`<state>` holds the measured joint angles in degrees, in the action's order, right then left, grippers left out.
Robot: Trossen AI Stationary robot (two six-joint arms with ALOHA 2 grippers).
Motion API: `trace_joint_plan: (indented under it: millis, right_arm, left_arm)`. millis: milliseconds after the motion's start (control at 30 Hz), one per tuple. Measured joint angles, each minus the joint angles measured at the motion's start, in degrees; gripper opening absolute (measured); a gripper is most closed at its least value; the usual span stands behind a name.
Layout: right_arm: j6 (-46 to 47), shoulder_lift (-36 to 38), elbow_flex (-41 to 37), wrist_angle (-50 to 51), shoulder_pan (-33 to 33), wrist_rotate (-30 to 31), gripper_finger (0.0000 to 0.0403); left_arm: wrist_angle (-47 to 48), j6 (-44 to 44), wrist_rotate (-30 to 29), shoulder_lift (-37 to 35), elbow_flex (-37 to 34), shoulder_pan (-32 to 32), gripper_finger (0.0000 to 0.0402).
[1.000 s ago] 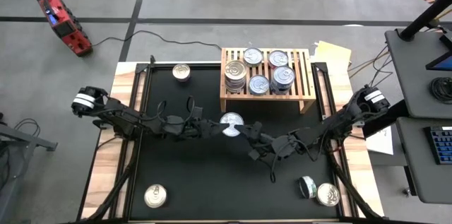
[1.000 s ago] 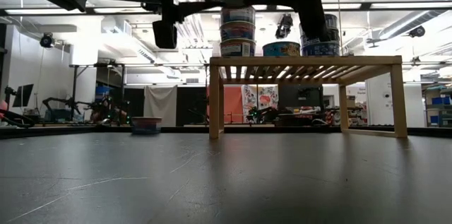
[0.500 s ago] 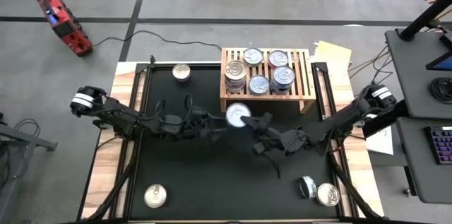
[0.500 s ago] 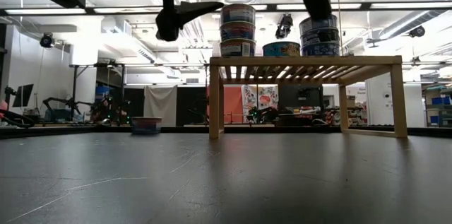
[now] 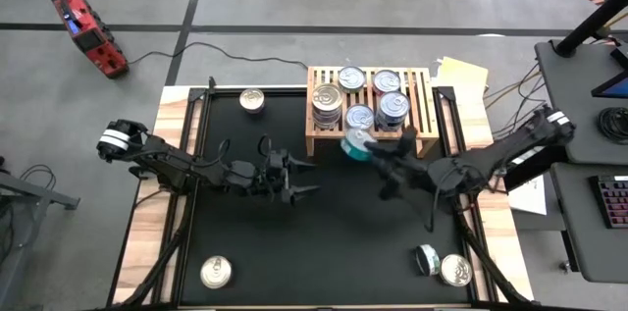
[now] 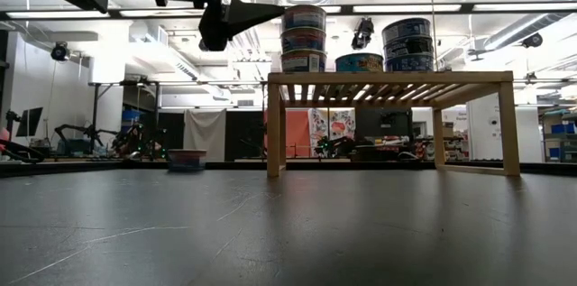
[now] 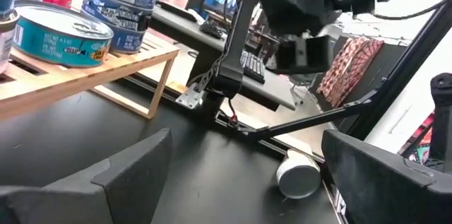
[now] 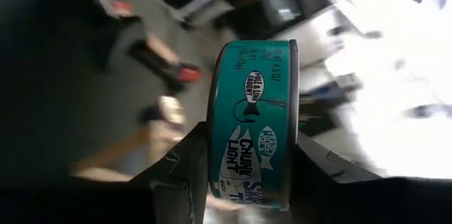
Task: Stack canned seafood by type on shelf
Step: Put the green blue tuna can on the shelf
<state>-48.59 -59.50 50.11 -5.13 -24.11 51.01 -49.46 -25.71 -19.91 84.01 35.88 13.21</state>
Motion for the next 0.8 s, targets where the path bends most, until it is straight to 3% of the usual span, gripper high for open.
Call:
trace_joint_plan:
  millis: [167,233,467,567,800]
  right_arm:
    - [27.27,4.04,4.07,24.4,-0.18,-20.14,0.0125]
    - [33.89,3.99,4.85,31.28,-1.19,-23.16,0.0125]
    - [60.46,-0.46,11.37,63.74,-5.79,-10.52,0.0125]
    - [68.85,-3.6,16.07,73.39,-7.57,-9.98,0.0125]
    - [78.24,-10.42,24.49,94.44,-8.51,-9.88,0.0125]
  left_arm:
    - [-0.07,1.19,-0.03,-0.04,0.0,0.02,0.0347]
    - [-0.09,2.12,-0.03,-0.07,0.0,0.02,0.0347]
    - [-0.14,3.11,-0.13,-0.07,0.0,-0.23,0.0347]
    - [-0.14,3.79,-0.34,-0.07,0.0,-0.44,0.0347]
    - [-0.18,4.48,-0.51,-0.07,0.0,-1.36,0.0347]
